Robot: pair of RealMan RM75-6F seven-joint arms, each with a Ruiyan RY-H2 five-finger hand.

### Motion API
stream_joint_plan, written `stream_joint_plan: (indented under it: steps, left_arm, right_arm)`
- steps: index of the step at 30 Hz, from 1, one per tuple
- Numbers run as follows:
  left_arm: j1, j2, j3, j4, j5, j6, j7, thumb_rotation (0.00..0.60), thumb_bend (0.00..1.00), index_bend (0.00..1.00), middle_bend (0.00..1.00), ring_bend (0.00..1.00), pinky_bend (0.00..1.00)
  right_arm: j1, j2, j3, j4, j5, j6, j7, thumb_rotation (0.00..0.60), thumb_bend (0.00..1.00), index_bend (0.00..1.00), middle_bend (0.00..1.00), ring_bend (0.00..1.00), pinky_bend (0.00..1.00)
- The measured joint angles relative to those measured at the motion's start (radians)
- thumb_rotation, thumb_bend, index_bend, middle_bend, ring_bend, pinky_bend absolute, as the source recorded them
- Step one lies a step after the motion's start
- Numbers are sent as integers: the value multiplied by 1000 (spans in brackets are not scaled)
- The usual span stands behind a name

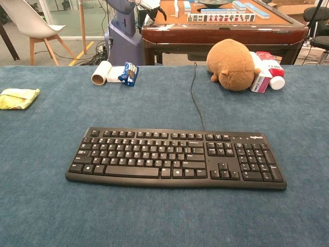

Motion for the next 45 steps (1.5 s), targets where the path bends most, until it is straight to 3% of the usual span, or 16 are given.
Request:
stream_joint_plan:
  steps: [10,22,36,39,41,43,45]
  left_arm:
    - [14,9,6,-2,-19,2,-8,600,58,248,243,230,420]
    - [29,13,7,-4,-33,10,-13,600,58,248,242,230,420]
    - [41,18,2,-5,-29,35,-14,600,58,248,242,230,426]
    - [42,18,-1,-3,-37,33,-13,600,58,248,243,231,432]
    - [43,18,-4,-4,-42,34,-9,600,58,249,243,231,436]
    - [44,19,-6,-6,-44,36,-6,600,58,249,243,231,438]
    - [45,20,-7,-7,-46,36,-5,600,58,249,243,231,439]
  right_arm:
    - [24,-11,-1,0,-31,-12,15,600,6,29,130,76,340]
    - [84,-8,5,-64,-65,-68,-81,600,66,198,443,379,613]
    - [191,-66,0,-165,-42,-243,-303,600,104,223,524,460,683]
    - [212,-83,-2,-174,-34,-273,-339,600,174,236,575,509,725]
    - [227,-93,-4,-182,-30,-295,-369,600,276,239,648,590,802]
    - [240,-99,-6,-192,-22,-316,-406,600,449,239,724,735,932]
    - [252,-103,-8,-206,-8,-338,-442,600,627,239,785,825,990]
